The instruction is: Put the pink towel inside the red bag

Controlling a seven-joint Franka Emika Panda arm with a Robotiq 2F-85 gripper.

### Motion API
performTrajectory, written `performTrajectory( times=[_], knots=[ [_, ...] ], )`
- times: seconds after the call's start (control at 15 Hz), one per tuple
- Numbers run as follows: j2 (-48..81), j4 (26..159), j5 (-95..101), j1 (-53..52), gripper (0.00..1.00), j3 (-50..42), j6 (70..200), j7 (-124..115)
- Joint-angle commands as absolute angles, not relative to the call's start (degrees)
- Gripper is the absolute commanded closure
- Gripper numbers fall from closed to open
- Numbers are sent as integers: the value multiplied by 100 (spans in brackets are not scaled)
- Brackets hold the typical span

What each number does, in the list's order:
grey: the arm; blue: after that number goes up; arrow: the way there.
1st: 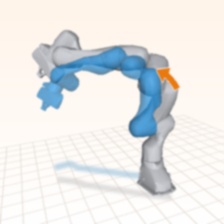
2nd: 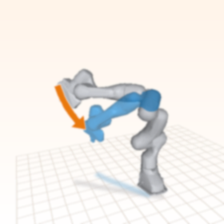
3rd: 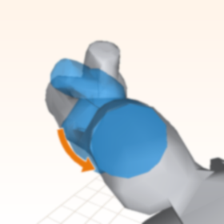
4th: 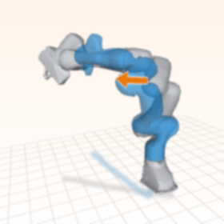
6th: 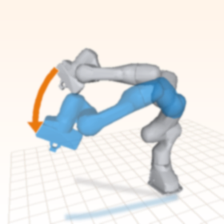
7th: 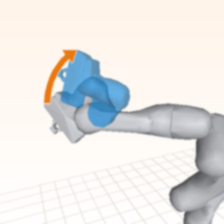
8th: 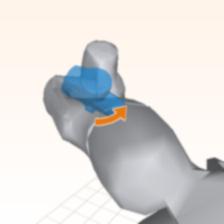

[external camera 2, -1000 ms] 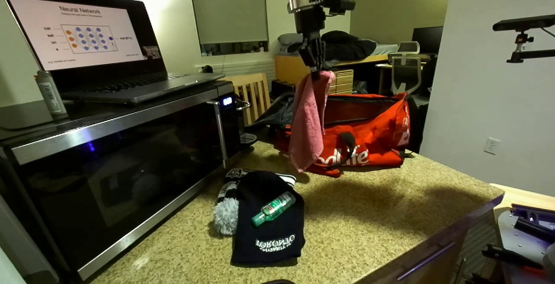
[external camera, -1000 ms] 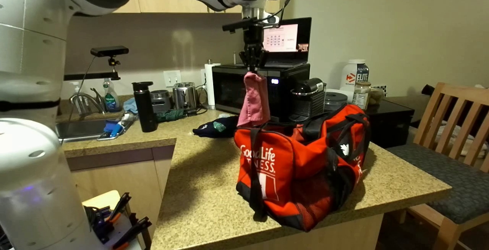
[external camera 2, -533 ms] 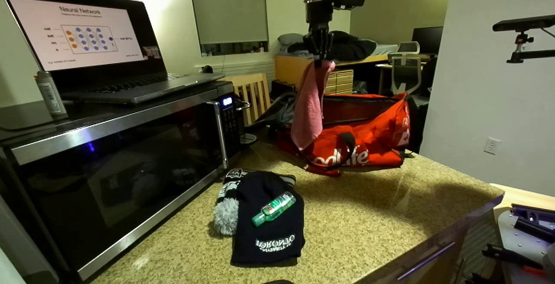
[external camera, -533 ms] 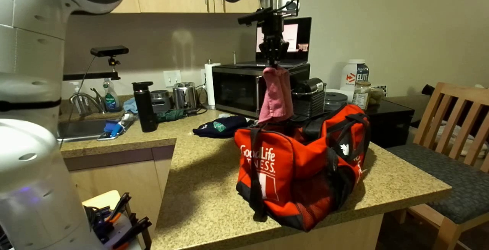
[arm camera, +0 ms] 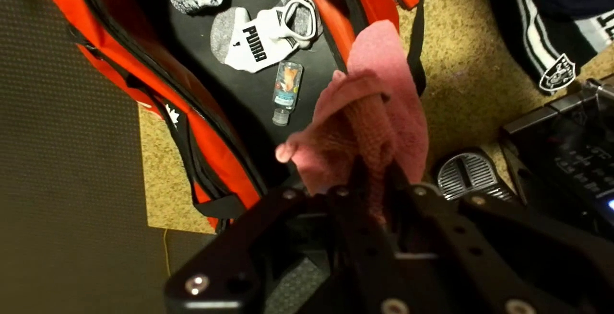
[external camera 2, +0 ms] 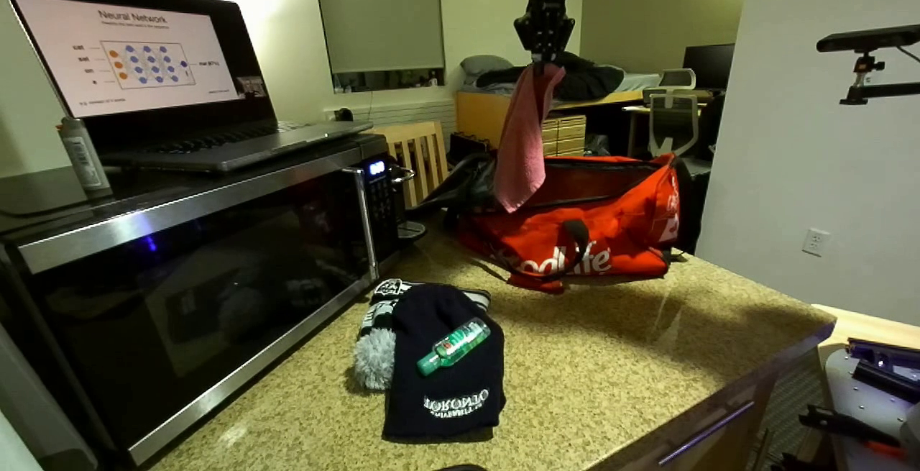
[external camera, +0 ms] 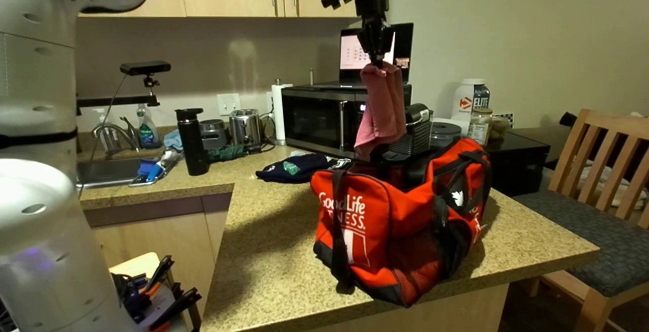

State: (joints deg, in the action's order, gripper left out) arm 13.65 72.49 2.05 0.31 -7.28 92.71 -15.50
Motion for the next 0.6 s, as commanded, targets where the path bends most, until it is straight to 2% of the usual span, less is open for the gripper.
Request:
performTrajectory(
  times=[0.0, 0.53],
  knots=[
    [1009, 7474, 457, -27, 94, -826, 9261, -2125],
    [658, 7722, 1016, -167, 94, -831, 9245, -3007]
  ],
)
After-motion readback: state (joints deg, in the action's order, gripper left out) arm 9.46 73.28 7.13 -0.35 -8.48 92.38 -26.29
